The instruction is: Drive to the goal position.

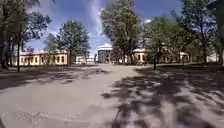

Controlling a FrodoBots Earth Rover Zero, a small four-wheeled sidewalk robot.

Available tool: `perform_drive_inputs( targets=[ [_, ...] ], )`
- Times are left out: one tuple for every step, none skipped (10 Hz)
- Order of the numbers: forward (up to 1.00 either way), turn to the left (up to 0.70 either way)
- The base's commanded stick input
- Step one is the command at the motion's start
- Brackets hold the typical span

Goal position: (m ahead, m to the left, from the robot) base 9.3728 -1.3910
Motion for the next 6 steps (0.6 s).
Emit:
perform_drive_inputs(
  targets=[
    [0.7, 0.06],
    [0.7, 0.06],
    [0.7, 0.06],
    [0.7, 0.06],
    [0.7, 0.06],
    [0.7, 0.06]
  ],
)
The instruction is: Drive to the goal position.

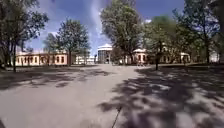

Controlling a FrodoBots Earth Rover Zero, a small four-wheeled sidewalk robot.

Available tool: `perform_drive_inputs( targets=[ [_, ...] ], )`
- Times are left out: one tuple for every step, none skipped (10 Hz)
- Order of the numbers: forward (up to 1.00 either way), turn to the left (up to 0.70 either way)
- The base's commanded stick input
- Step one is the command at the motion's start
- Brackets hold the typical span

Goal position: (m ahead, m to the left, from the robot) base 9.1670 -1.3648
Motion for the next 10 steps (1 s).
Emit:
perform_drive_inputs(
  targets=[
    [0.7, 0.06],
    [0.7, 0.06],
    [0.7, 0.17],
    [0.7, 0.41],
    [0.7, 0.41],
    [0.7, 0.12],
    [0.7, 0.06],
    [0.7, 0.06],
    [0.7, 0.06],
    [0.7, 0.06]
  ],
)
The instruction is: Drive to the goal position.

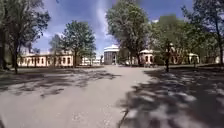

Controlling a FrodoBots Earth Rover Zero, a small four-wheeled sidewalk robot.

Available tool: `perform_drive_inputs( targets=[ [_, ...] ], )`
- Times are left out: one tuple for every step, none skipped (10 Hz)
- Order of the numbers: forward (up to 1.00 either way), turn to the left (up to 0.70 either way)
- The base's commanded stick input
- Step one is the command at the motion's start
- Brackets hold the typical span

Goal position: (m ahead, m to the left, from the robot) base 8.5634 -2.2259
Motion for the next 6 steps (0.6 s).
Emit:
perform_drive_inputs(
  targets=[
    [0.7, 0.06],
    [0.7, 0.06],
    [0.7, 0.06],
    [0.7, 0.06],
    [0.7, 0.06],
    [0.7, 0.06]
  ],
)
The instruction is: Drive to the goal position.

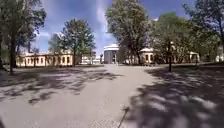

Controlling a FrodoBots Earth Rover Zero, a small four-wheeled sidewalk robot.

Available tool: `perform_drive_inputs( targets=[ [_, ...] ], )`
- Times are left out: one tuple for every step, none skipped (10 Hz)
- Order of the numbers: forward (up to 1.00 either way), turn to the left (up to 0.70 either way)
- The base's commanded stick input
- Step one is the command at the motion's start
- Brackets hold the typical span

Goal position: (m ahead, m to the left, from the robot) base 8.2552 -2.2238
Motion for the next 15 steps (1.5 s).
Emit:
perform_drive_inputs(
  targets=[
    [0.7, 0.06],
    [0.7, 0.06],
    [0.7, 0.06],
    [0.7, 0.06],
    [0.7, 0.06],
    [0.7, 0.06],
    [0.7, 0.06],
    [0.7, 0.06],
    [0.7, 0.06],
    [0.7, 0.06],
    [0.7, 0.06],
    [0.7, 0.06],
    [0.7, 0.06],
    [0.7, 0.06],
    [0.7, 0.06]
  ],
)
